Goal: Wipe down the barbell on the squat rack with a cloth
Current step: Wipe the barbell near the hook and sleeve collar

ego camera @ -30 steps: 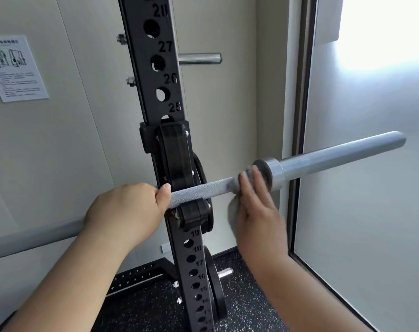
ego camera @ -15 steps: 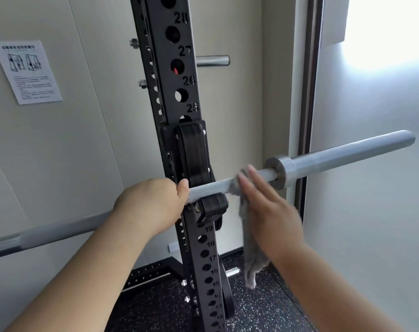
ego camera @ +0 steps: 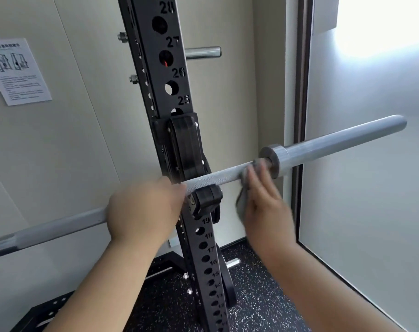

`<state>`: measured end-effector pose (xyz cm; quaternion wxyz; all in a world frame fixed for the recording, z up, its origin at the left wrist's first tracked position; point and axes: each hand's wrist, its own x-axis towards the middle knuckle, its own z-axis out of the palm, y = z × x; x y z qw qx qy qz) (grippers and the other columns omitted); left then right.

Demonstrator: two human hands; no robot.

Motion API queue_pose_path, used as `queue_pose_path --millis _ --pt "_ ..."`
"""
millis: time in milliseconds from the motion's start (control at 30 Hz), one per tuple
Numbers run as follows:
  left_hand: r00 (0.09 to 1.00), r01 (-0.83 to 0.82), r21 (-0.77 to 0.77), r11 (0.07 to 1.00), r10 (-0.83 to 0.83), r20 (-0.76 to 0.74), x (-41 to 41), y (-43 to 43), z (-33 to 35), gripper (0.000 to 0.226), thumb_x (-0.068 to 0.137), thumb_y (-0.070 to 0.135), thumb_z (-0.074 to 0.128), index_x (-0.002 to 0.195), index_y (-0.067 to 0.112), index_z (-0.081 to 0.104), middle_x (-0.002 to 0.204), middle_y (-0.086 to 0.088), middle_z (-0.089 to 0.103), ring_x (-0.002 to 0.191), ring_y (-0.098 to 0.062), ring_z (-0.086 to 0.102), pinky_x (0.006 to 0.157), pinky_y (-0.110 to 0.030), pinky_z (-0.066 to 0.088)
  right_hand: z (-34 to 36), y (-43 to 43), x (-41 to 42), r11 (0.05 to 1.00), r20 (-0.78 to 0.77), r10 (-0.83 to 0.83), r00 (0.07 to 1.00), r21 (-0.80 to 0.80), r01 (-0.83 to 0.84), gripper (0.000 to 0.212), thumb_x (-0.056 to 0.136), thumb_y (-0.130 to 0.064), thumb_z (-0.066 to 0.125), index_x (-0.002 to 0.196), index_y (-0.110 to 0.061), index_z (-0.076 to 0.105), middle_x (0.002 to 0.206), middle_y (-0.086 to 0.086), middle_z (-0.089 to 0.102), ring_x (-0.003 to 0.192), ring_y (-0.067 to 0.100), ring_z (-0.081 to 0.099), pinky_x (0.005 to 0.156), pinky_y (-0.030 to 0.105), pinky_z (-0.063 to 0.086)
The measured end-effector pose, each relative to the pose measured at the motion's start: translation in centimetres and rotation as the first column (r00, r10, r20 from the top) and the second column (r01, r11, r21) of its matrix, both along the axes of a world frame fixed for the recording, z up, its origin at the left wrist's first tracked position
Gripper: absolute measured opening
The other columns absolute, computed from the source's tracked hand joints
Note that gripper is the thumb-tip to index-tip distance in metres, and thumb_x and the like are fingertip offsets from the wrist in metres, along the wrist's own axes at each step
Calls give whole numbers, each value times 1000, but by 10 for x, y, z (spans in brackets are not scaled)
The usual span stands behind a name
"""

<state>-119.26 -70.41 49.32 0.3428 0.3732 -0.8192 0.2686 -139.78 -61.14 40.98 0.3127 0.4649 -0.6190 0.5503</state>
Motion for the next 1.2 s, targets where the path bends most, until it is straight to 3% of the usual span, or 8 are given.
queue_pose_path --millis 133,233,433,533,600,800,1000,1200 --pt "998 -56 28 998 55 22 -3 -1 6 57 101 57 28 59 20 35 45 3 32 38 -22 27 51 -21 19 -6 3 0 993 -256 1 967 110 28 54 90 -2 72 142 -12 62 156 -1 51 133 13 60 82 28 64" --pt "973 -217 161 963 199 117 -6 -2 16 69 101 65 14 61 19 48 53 3 51 48 -24 49 49 -27 36 5 9 -24 995 43 -85 995 53 83 57 91 -2 72 145 -17 60 158 -7 47 106 19 75 63 35 64" --pt "982 -151 482 863 75 173 -8 -8 42 72 103 67 17 61 18 50 65 -1 60 69 -25 62 72 -34 53 2 5 8 992 -284 115 952 87 -93 51 89 1 74 139 -9 65 157 -6 43 138 13 55 84 31 64" --pt "986 -65 530 845 -26 163 -1 -15 44 70 104 65 21 68 15 54 64 -2 60 66 -22 60 70 -35 51 14 10 -16 998 5 27 1000 64 -27 53 92 -2 70 143 -17 63 156 -14 43 120 15 69 76 34 64" --pt "989 24 517 856 -98 115 12 -15 44 61 106 58 27 71 15 52 64 -2 58 64 -22 57 64 -35 45 22 12 -21 996 157 -13 988 84 0 49 97 -8 66 144 -21 61 157 -16 43 121 17 68 84 35 62" --pt "985 -143 339 930 99 143 84 -20 46 61 101 66 21 76 24 58 70 5 62 70 -17 58 62 -32 43 53 30 4 905 -19 218 976 377 -195 44 103 -26 55 144 -44 57 152 -30 46 131 5 58 109 39 52" --pt "967 -245 264 933 214 141 136 -27 25 71 98 69 10 84 28 65 69 6 59 72 -25 59 65 -31 47 90 39 13 834 28 95 995 544 -95 37 104 -13 53 132 -33 70 128 -12 70 111 14 68 91 17 45" --pt "965 -250 194 949 227 132 134 -32 17 72 100 63 8 94 30 72 72 3 63 69 -26 58 60 -30 43 142 56 44 917 184 0 983 392 -73 23 97 -27 61 103 -43 76 93 -16 73 87 15 67 78 30 52"
